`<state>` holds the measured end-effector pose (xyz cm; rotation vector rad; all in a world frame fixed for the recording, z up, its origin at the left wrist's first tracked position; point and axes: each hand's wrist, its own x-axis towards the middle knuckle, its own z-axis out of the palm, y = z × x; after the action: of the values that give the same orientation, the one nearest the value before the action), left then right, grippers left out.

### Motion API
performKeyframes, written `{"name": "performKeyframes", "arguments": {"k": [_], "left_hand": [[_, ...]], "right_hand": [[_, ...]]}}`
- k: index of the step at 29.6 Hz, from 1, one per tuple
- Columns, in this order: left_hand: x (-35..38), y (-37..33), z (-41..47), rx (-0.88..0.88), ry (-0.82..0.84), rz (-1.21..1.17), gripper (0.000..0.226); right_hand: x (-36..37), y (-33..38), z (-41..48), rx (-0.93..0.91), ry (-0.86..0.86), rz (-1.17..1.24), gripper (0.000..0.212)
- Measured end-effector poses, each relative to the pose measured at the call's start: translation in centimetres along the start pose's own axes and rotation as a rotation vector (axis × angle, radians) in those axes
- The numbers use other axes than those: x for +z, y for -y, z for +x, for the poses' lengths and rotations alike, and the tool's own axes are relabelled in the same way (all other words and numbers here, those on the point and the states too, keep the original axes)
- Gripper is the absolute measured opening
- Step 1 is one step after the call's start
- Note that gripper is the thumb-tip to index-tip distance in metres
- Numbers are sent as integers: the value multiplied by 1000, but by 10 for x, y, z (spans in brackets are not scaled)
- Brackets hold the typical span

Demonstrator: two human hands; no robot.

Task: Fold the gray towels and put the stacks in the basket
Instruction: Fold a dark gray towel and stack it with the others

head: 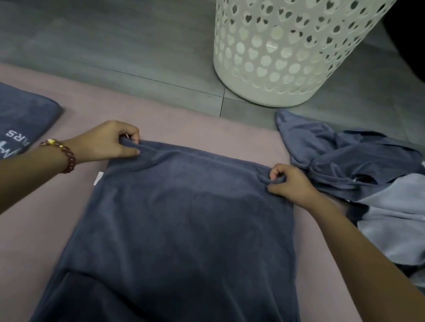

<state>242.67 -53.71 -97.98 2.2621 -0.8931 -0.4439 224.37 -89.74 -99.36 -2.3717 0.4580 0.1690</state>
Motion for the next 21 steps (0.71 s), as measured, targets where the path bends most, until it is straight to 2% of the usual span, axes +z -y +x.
{"name": "performKeyframes", "arguments": {"k": [3,8,16,21], "left_hand": [[-10,2,-15,9,-30,20,6],[-30,-15,-42,28,-176,-45,28],[-71,-70,-78,35,-440,-257,25],[-115,-130,-84,101,-650,-314,26]], "right_hand": [[-9,11,-12,-12,-51,131,29],[-35,24,-55,-79,-171,349,15],[-75,43,-125,-131,-442,449,22],[-133,82,-145,-204,-609,427,8]]}}
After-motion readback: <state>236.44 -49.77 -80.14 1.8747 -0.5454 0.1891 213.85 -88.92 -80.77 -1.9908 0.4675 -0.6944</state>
